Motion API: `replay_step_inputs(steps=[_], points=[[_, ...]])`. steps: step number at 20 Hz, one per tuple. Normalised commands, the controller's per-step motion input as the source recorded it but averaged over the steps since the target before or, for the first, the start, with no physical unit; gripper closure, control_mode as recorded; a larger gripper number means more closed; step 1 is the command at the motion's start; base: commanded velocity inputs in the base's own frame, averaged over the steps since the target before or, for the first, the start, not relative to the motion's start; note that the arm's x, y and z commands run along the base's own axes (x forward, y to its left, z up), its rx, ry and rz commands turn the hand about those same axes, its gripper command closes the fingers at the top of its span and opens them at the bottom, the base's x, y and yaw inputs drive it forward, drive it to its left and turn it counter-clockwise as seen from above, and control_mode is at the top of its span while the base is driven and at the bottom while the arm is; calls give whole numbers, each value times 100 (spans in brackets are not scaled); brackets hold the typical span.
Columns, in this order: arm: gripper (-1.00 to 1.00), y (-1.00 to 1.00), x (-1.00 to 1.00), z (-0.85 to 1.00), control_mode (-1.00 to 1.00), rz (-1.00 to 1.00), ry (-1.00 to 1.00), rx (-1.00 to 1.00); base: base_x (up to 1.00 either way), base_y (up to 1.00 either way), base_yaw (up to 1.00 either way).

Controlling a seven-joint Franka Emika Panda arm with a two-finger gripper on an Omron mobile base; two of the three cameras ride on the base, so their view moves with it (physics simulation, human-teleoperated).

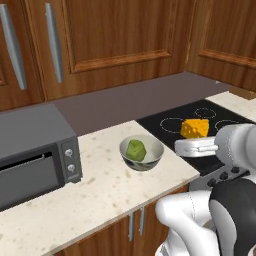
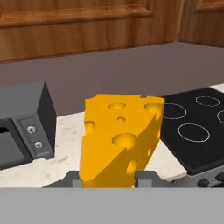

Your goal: Pick the cheese from the fridge and the cheese grater from the cabinet and place them next to the salad bowl.

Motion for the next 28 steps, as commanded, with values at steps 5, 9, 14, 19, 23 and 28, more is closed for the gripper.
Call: replay_step_inputs(steps=[5,9,14,19,23,28], points=[[100,4,-16,-58,-100,1,0,-3,0,0,0],[100,-14,-20,-55,-100,3,-2,0,0,0,0],[100,-32,-18,-64,-100,-5,-5,0,0,0,0],[100,-18,-7,-69,-100,-12,-2,0,0,0,0],[100,-17,-4,-63,-100,-8,-10,0,0,0,0],[100,-28,24,-56,-100,0,-9,3,0,0,0]])
